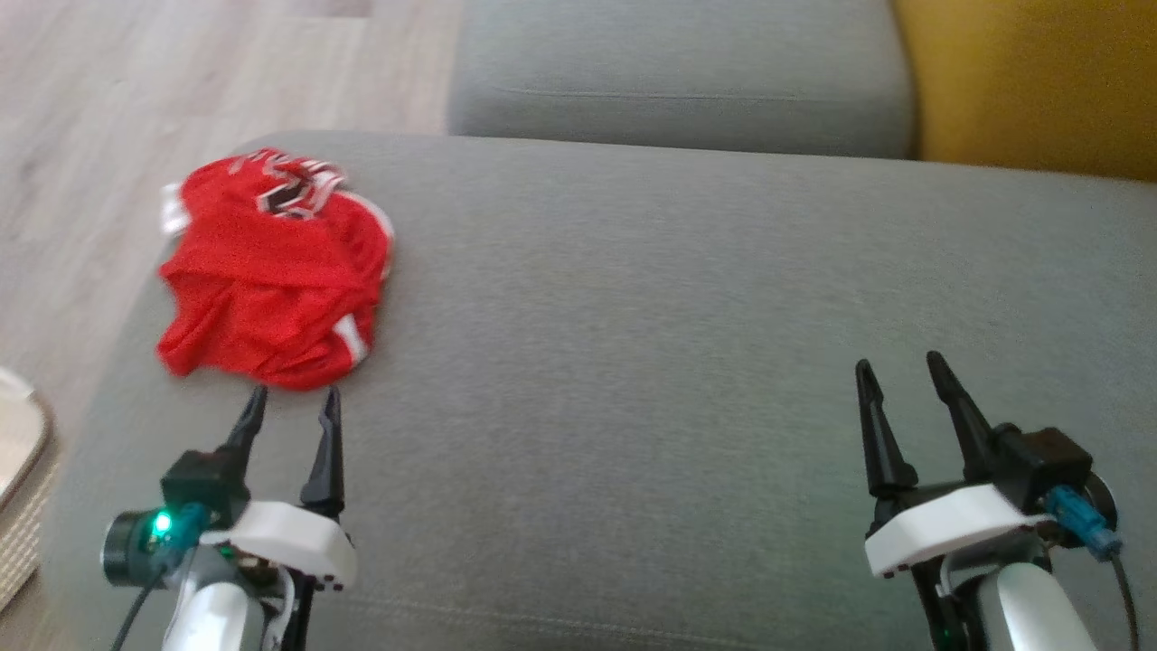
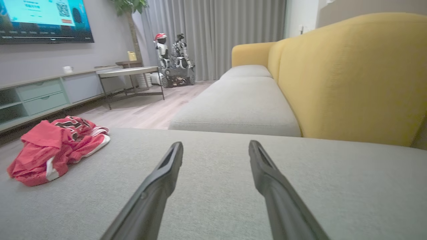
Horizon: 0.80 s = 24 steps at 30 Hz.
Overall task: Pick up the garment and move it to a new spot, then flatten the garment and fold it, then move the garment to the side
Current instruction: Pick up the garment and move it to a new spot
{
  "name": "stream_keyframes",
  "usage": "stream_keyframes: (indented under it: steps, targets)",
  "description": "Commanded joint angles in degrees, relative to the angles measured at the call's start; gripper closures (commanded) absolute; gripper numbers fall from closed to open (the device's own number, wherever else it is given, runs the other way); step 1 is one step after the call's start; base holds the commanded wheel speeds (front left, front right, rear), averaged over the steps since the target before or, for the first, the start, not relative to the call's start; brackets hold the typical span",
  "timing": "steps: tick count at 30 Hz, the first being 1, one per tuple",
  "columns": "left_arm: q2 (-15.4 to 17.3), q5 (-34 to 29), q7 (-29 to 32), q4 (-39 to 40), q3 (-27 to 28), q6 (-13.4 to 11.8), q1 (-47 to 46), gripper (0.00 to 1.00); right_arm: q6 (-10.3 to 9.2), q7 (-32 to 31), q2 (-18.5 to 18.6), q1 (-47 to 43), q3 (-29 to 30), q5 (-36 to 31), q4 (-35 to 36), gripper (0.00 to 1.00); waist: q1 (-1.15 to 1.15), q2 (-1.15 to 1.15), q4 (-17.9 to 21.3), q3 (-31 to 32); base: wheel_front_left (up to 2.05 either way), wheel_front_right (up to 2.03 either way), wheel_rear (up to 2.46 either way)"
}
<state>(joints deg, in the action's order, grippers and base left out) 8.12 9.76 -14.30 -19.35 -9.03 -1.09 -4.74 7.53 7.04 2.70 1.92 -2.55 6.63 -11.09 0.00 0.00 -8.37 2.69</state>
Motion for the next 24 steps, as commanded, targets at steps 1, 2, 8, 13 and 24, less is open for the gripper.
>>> stream_keyframes:
  steps: [1, 2, 8, 13, 24]
  targets:
    - [1.2, 0.5, -0.7, 2.3, 2.7, -0.5, -3.5, 0.00, -0.04, -0.3, 0.2, 1.2, -1.8, 0.5, 2.7, 0.00, 0.00, 0.00, -3.7, 0.0, 0.00, 0.00, 0.00]
    - [1.3, 0.7, -0.7, 2.3, 2.9, -0.5, -3.6, 0.00, -0.04, -0.4, 0.2, 1.1, -1.8, 0.7, 2.9, 0.00, 0.00, 0.00, -4.8, 0.0, 0.00, 0.00, 0.00]
    - [2.1, 1.0, -0.7, 2.9, 4.2, -0.9, -3.4, 0.00, -0.04, -0.7, 0.2, 0.8, -2.4, 1.2, 3.5, 0.00, 0.00, 0.00, -9.8, -0.3, 0.00, 0.00, 0.00]
    - [2.5, 1.1, -0.7, 3.2, 4.8, -1.1, -3.1, 0.00, -0.04, -0.6, 0.2, 0.7, -2.5, 1.4, 3.5, 0.00, 0.00, 0.00, -12.2, -0.3, 0.00, 0.00, 0.00]
    - [2.6, 1.7, -0.7, 3.3, 5.3, -1.4, -2.5, 0.00, -0.04, -0.2, 0.2, 0.7, -2.5, 1.6, 2.6, 0.00, 0.00, 0.00, -14.6, -0.3, 0.00, 0.00, 0.00]
